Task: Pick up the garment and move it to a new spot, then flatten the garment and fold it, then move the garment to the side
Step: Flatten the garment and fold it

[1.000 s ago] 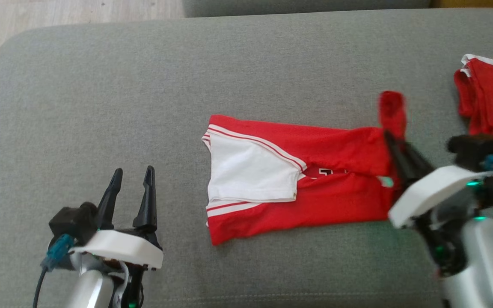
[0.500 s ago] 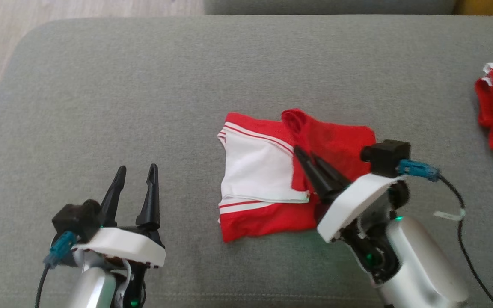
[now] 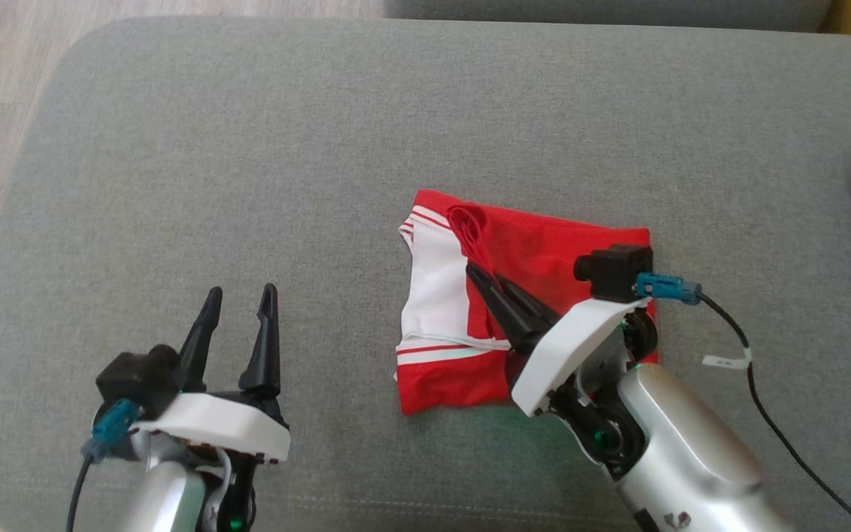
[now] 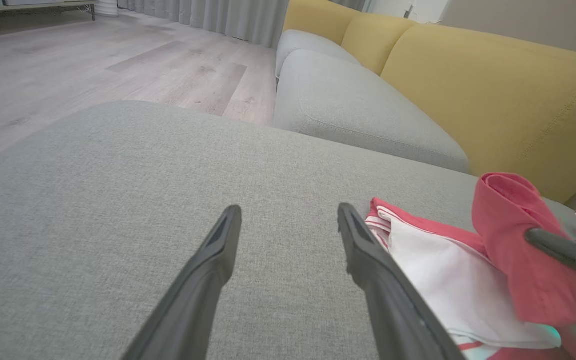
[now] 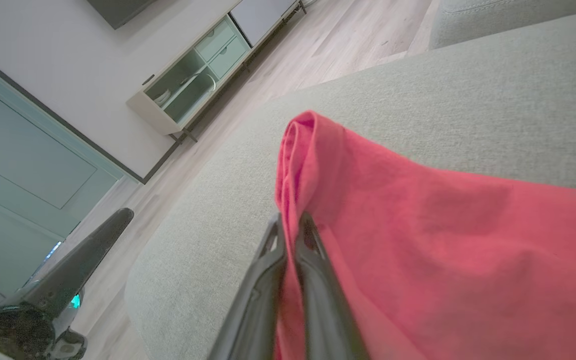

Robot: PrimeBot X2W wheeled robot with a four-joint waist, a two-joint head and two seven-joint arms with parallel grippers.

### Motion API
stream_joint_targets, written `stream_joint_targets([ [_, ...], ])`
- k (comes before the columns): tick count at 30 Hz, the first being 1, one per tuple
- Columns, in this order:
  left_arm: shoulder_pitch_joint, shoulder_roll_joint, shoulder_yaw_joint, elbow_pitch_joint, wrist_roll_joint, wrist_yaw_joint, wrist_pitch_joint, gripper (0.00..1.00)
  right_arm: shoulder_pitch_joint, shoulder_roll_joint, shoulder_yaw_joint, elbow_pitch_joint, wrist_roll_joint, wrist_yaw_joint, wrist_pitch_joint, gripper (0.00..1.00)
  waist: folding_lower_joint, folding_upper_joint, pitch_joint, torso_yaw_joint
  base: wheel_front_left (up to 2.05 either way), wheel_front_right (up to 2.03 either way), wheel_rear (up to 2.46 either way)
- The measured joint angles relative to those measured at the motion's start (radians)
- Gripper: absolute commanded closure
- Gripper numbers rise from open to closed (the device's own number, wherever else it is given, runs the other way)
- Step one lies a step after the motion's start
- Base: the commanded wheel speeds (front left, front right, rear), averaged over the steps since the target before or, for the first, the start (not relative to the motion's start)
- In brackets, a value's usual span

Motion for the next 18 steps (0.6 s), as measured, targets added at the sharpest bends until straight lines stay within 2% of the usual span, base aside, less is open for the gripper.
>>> stream_joint_targets([
  [1,0.0,-0.002,0.0,0.0,0.0,0.0,0.0,0.0,-0.007,0.0,0.009,0.014,0.009,0.0,-0.006,1.0,0.0,0.0,0.0,0.001,0.0,0.0,0.0],
  [2,0.0,-0.004,-0.001,0.001,0.0,0.0,0.0,0.0,-0.014,0.0,0.019,0.029,0.019,0.0,-0.011,0.89,0.0,0.0,0.0,0.003,0.0,0.0,0.0],
  [4,-0.002,-0.007,-0.003,0.004,0.0,0.0,0.0,0.0,-0.029,0.0,0.041,0.053,0.048,0.0,-0.027,0.24,0.0,0.0,0.0,0.006,0.0,0.0,0.0],
  [5,-0.005,-0.009,-0.004,0.006,0.0,-0.002,0.0,0.0,-0.036,-0.001,0.055,0.061,0.064,0.0,-0.038,0.0,0.0,0.0,-0.001,0.007,0.0,0.0,0.0],
  [12,-0.017,-0.012,-0.016,0.022,0.001,-0.015,0.0,0.0,-0.09,0.0,0.134,0.099,0.132,0.0,-0.117,0.0,0.0,0.0,-0.012,0.017,0.0,0.0,0.0],
  [18,-0.016,-0.013,-0.017,0.024,0.001,-0.016,0.0,0.0,-0.114,0.0,0.146,0.115,0.135,0.0,-0.17,0.0,0.0,0.0,-0.026,0.016,0.0,0.0,0.0],
])
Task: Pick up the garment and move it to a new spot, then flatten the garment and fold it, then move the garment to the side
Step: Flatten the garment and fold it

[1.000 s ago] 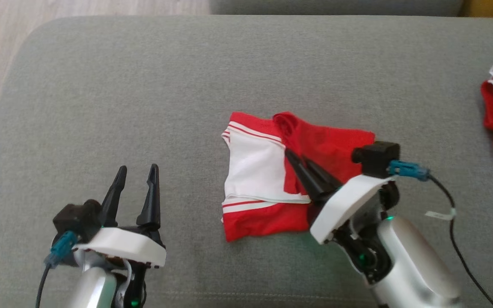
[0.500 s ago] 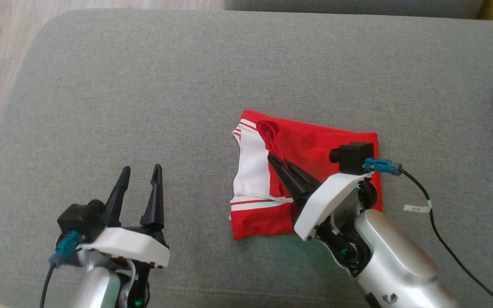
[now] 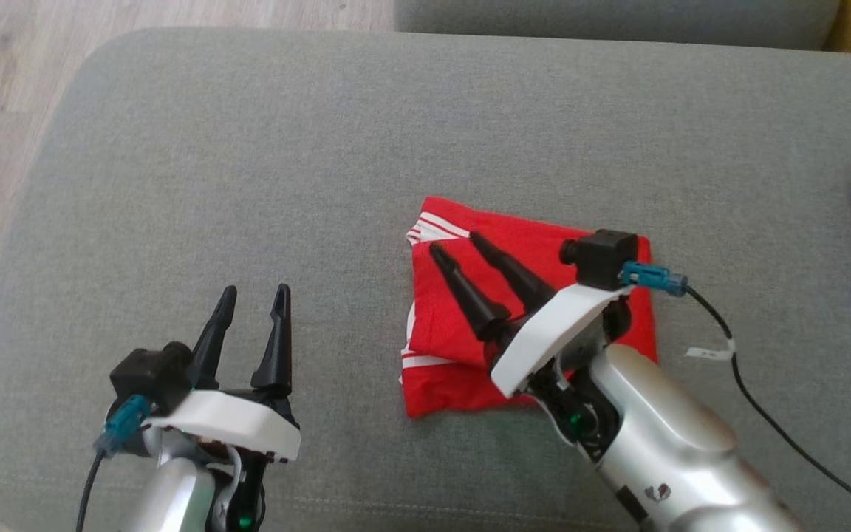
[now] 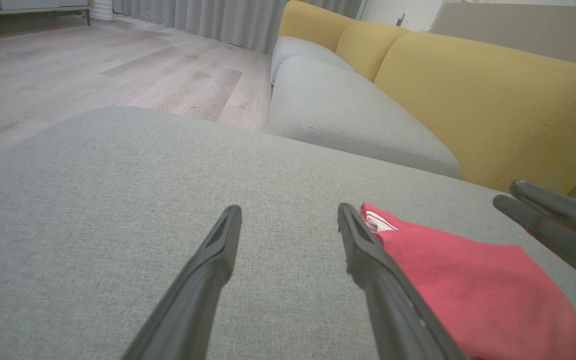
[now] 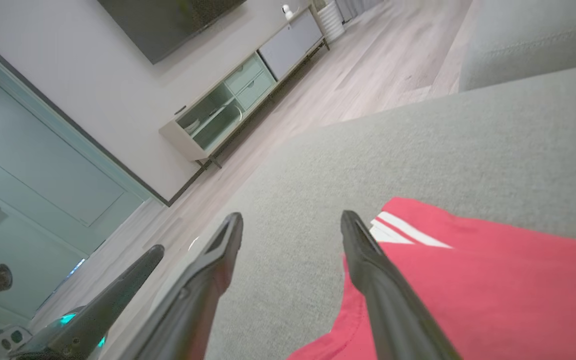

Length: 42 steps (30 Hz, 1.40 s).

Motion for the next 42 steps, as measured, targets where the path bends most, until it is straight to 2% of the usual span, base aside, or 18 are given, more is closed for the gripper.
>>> stream_joint_targets([
  [5,0.002,-0.005,0.002,-0.003,0.0,0.0,0.0,0.0,-0.017,0.0,-0.067,0.053,-0.112,0.0,-0.078,0.0,0.0,0.0,-0.013,-0.016,0.0,0.0,0.0],
  [12,0.004,-0.018,0.005,-0.009,0.019,0.0,0.0,0.0,-0.015,0.0,-0.259,0.103,-0.332,0.0,-0.165,0.0,0.0,0.0,-0.03,-0.053,0.0,0.0,0.0],
  [18,0.004,-0.038,0.013,-0.007,0.036,0.0,0.0,0.0,0.065,0.001,-0.418,0.077,-0.478,0.0,-0.193,0.0,0.0,0.0,-0.044,-0.082,0.0,0.0,0.0],
  [23,0.004,-0.047,0.027,0.007,0.052,0.0,0.0,0.0,0.174,0.003,-0.502,0.024,-0.585,0.0,-0.21,0.0,-0.0001,0.0,-0.056,-0.088,0.0,0.0,0.0],
  [32,0.037,-0.065,0.091,0.022,0.09,-0.007,0.0,0.0,0.332,0.011,-0.607,-0.056,-0.614,0.0,-0.221,0.0,-0.0001,0.0,-0.082,-0.081,0.0,0.0,0.0],
  [42,0.06,-0.071,0.13,0.019,0.115,-0.028,0.0,0.0,0.344,0.016,-0.648,-0.103,-0.63,0.0,-0.228,0.0,-0.0001,0.0,-0.091,-0.067,0.0,0.0,0.0],
])
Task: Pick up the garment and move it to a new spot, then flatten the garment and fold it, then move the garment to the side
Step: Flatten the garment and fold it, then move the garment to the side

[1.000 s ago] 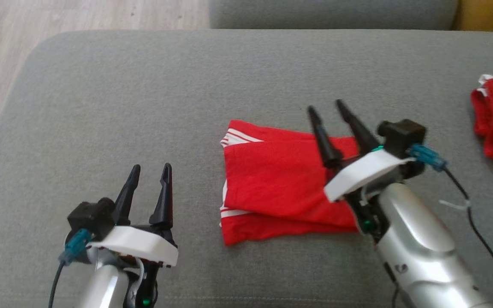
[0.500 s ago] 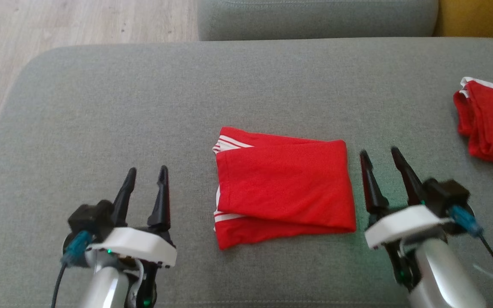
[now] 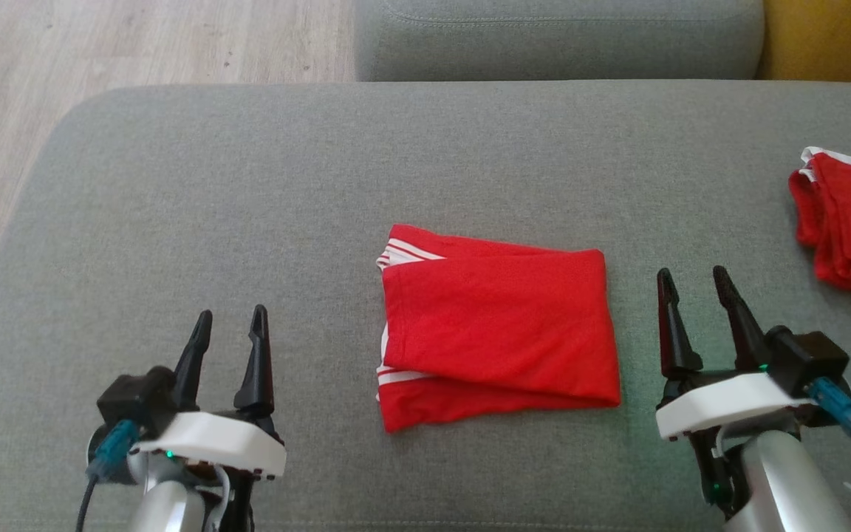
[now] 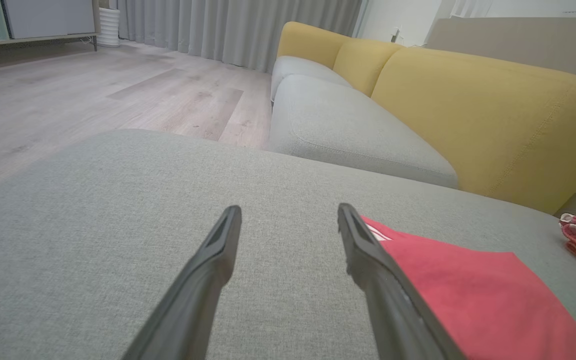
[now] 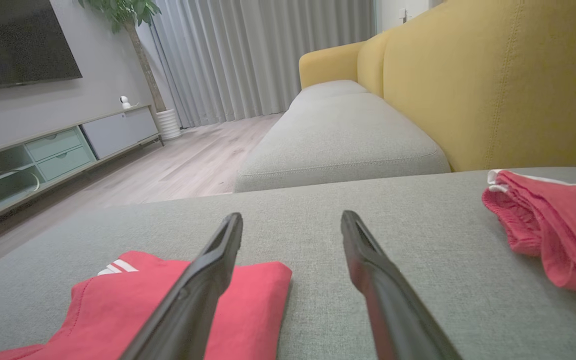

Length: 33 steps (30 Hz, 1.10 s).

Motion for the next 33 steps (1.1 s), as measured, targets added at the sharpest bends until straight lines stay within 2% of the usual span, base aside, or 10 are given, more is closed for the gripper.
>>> stream_joint_targets([
  [28,0.001,-0.005,0.016,-0.007,0.015,-0.008,0.0,0.0,0.02,0.001,-0.003,-0.026,-0.018,0.0,0.003,0.0,0.0,0.0,0.015,-0.004,0.0,0.0,0.0],
  [33,-0.002,-0.006,0.014,-0.007,0.015,-0.008,0.0,0.0,0.007,0.001,0.003,-0.023,-0.058,0.0,0.07,0.0,0.0001,0.0,0.03,0.0,0.0,0.0,0.0],
])
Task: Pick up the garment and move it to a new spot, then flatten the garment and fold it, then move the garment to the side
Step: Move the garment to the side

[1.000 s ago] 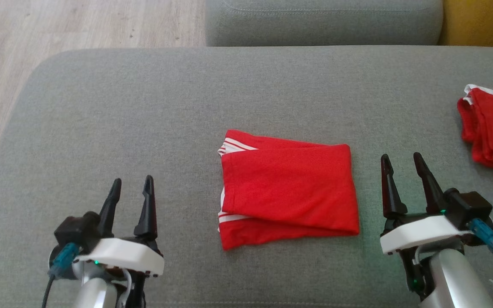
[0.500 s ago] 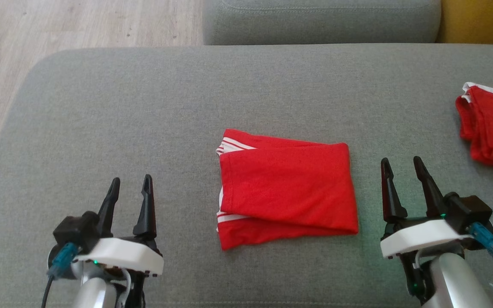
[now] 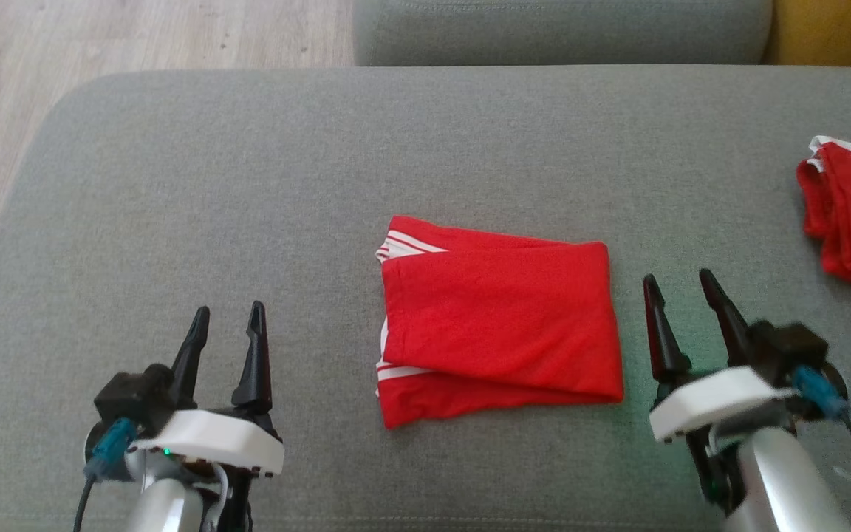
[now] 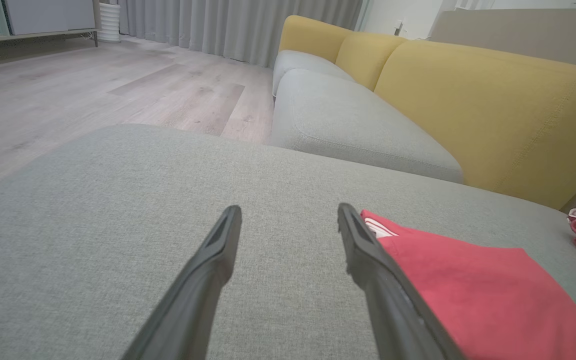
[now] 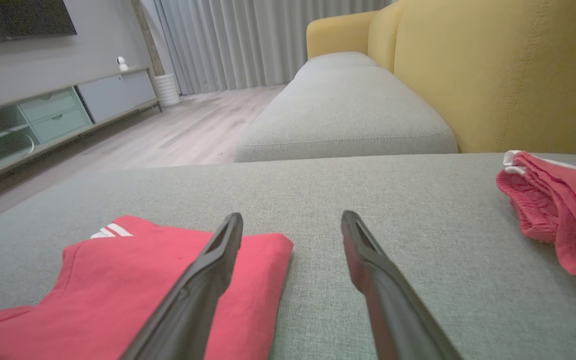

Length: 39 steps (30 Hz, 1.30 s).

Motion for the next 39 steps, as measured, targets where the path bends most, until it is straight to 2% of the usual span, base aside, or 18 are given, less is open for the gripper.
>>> stream_joint_targets([
  [5,-0.011,0.0,-0.002,-0.004,0.0,0.0,0.0,0.0,-0.074,0.0,-0.002,0.001,-0.064,0.0,0.129,0.0,0.0,0.0,0.013,0.01,0.0,0.0,0.0],
  [10,-0.025,-0.001,-0.016,-0.011,-0.016,0.001,0.0,0.0,-0.1,0.0,0.0,0.056,-0.083,0.0,0.252,0.0,0.0,0.0,0.027,0.032,0.0,0.0,0.0],
  [21,-0.026,-0.001,-0.017,-0.026,-0.035,0.018,0.0,0.0,-0.102,0.0,0.035,0.143,-0.085,0.0,0.404,0.0,0.0,0.0,0.076,0.074,0.0,0.0,0.0],
  [22,-0.027,-0.001,-0.018,-0.028,-0.035,0.018,0.0,0.0,-0.107,-0.001,0.038,0.143,-0.078,0.0,0.41,0.16,0.0,0.0,0.079,0.075,0.0,0.0,0.0],
  [23,-0.029,-0.001,-0.018,-0.028,-0.035,0.018,0.0,0.0,-0.114,-0.003,0.044,0.144,-0.072,0.0,0.418,0.39,0.0,0.0,0.082,0.076,0.0,0.0,0.0],
  [24,-0.03,-0.001,-0.018,-0.03,-0.035,0.019,0.0,0.0,-0.123,-0.005,0.051,0.145,-0.064,0.0,0.425,0.56,0.0,0.0,0.085,0.077,0.0,0.0,0.0],
  [25,-0.031,-0.001,-0.018,-0.032,-0.035,0.02,0.0,0.0,-0.131,-0.006,0.057,0.147,-0.056,0.0,0.425,0.65,0.0001,0.0,0.088,0.076,0.0,0.0,0.0],
  [27,-0.035,-0.001,-0.018,-0.034,-0.035,0.023,0.0,0.0,-0.142,-0.007,0.067,0.148,-0.046,0.0,0.425,1.0,0.0001,0.0,0.094,0.073,0.0,0.0,0.0],
  [33,-0.041,-0.001,-0.017,-0.036,-0.035,0.026,0.0,0.0,-0.173,-0.016,0.088,0.148,-0.028,0.0,0.403,1.0,0.0001,0.0,0.112,0.038,0.0,0.0,0.0],
  [39,-0.044,-0.001,-0.016,-0.037,-0.023,0.017,0.0,0.0,-0.22,-0.059,0.069,0.119,-0.023,0.0,0.356,1.0,0.0,0.0,0.128,-0.034,0.0,0.0,0.0],
])
